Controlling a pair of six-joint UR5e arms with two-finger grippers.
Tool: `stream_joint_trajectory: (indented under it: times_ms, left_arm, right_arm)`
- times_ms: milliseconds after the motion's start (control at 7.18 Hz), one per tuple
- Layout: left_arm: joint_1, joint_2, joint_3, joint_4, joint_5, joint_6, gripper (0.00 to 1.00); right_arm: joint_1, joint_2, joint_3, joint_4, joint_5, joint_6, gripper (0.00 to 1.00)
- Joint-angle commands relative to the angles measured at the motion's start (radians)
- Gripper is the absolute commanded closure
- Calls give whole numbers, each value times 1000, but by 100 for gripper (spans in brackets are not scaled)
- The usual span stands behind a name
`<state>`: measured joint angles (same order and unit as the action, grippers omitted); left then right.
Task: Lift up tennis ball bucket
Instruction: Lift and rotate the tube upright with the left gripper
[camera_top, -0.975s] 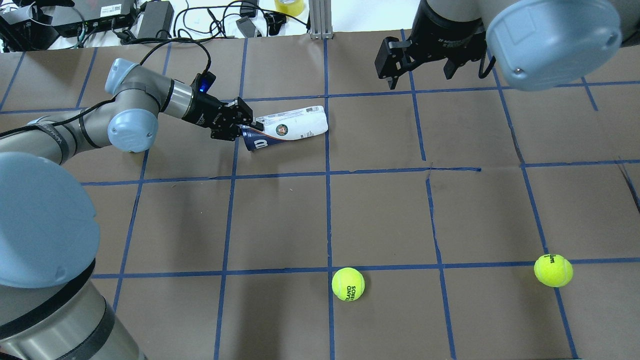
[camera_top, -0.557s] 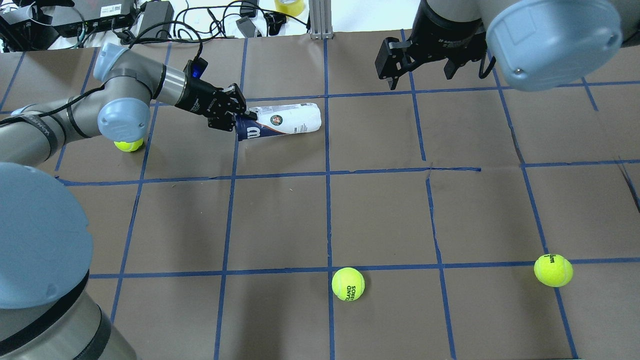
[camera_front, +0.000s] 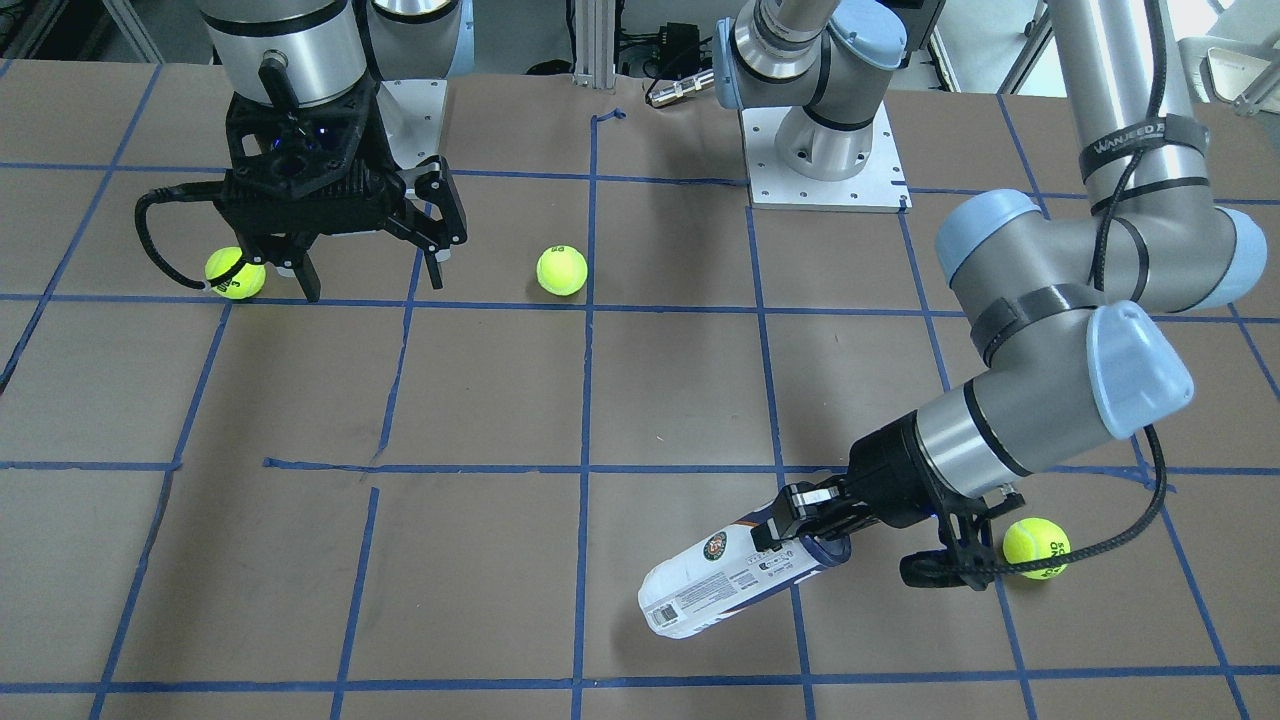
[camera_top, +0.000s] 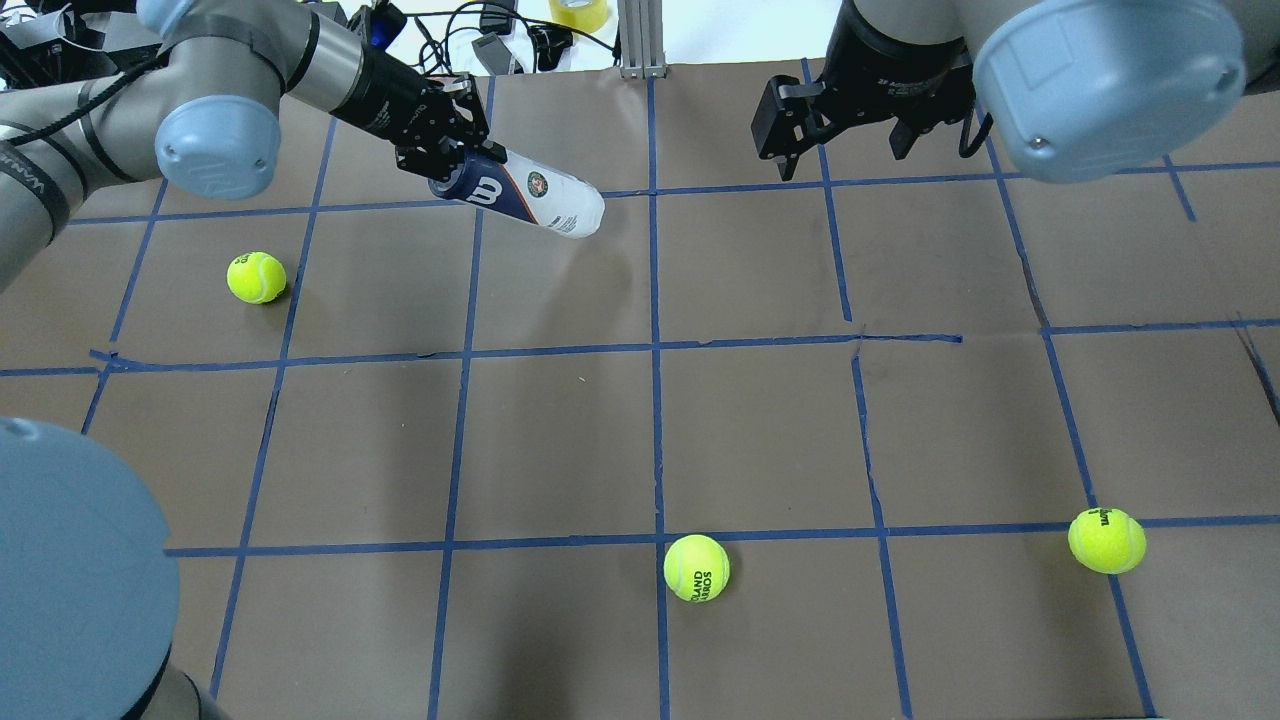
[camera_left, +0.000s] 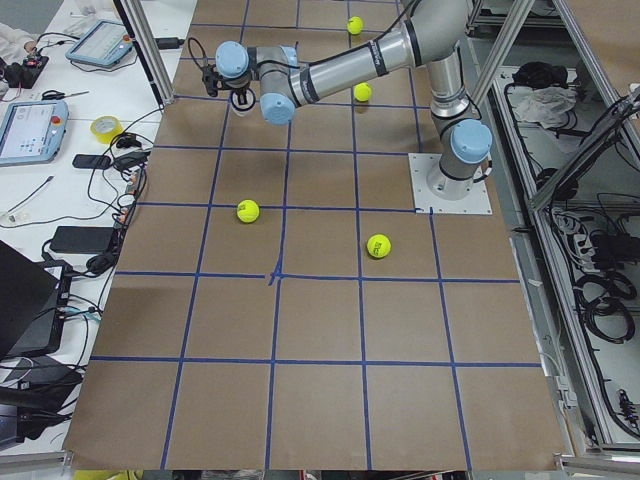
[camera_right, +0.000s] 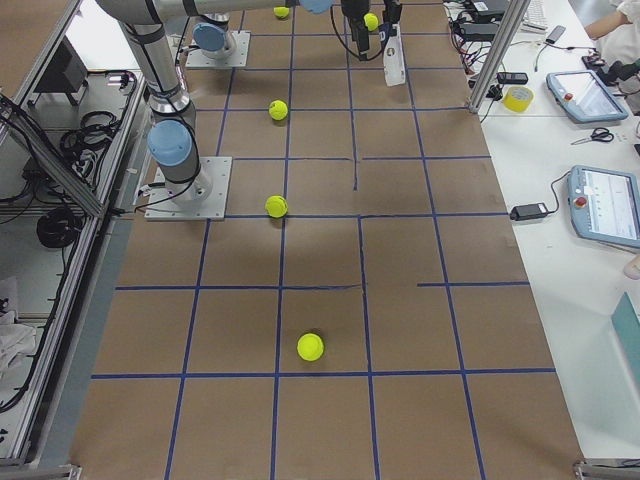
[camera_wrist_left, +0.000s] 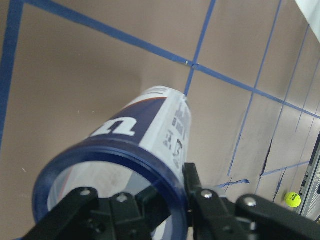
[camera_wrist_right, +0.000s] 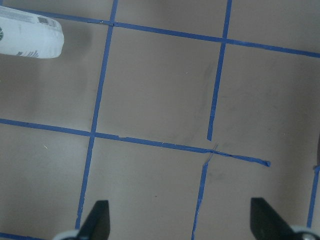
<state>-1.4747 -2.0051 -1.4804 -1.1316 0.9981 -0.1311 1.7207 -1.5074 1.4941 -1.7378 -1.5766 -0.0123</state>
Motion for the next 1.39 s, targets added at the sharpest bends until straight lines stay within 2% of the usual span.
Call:
stream_joint_trajectory:
  times_ms: [0,279,557,975,1115,1254]
  left_arm:
    - [-93,20,44,-7,228,11,100]
    - [-168,13,51,-7,431,127,100]
    - [-208,5,51,-16,493,157,100]
    - [-225,0,51,-83,493,157,100]
    - [-226,0,51,-111,494,157,84]
    - [-230,2,51,-117,494,157,60]
  right_arm:
    - [-1,0,0,0,0,0,0]
    - [-1,-2,0,-2,0,0,0]
    - [0,-2,0,0,0,0,0]
    - [0,-5,0,0,-2,0,0]
    - [0,-5,0,-2,-2,0,0]
    - [0,-5,0,-2,-2,0,0]
